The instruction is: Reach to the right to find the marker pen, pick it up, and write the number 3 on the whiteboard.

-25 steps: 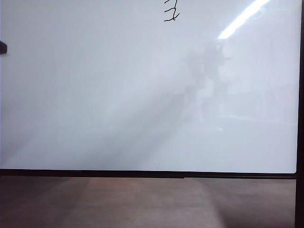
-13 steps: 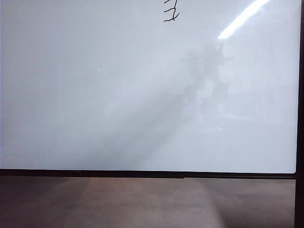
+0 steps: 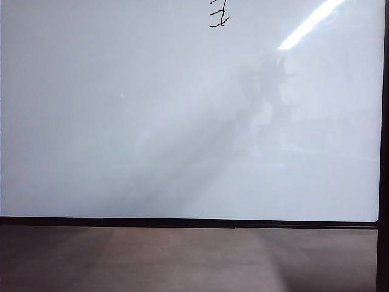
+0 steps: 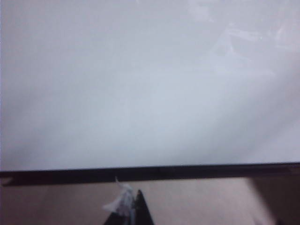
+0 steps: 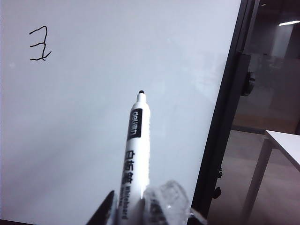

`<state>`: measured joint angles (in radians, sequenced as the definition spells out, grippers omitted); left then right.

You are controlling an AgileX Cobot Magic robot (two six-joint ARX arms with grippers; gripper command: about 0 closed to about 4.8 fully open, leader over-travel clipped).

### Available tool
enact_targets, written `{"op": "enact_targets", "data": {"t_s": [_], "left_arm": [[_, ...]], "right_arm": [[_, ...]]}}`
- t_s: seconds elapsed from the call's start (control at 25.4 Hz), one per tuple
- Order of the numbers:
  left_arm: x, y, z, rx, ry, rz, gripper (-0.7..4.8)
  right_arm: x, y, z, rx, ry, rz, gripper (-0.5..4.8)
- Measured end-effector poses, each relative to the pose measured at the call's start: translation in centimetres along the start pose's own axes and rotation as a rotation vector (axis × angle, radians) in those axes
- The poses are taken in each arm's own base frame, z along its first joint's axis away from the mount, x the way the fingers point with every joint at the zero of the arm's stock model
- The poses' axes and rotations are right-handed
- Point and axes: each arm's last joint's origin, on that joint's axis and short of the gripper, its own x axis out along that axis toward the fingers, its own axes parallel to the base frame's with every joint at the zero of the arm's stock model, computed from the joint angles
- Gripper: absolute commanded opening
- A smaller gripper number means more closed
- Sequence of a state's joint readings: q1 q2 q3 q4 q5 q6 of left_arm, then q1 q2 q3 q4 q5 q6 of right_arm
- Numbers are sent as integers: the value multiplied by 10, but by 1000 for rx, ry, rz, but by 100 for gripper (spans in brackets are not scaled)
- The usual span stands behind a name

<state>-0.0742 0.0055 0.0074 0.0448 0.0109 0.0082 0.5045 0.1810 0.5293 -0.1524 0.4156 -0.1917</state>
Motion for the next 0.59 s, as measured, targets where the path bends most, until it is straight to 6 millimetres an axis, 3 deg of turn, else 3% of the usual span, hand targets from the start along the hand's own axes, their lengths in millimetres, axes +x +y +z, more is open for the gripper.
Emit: {"op": "enact_targets", "data": {"t_s": [0.59], "left_arm": [[0, 2, -1, 63, 10, 113, -4]], "right_arm": [[0, 0, 0, 0, 0, 0, 31]]}}
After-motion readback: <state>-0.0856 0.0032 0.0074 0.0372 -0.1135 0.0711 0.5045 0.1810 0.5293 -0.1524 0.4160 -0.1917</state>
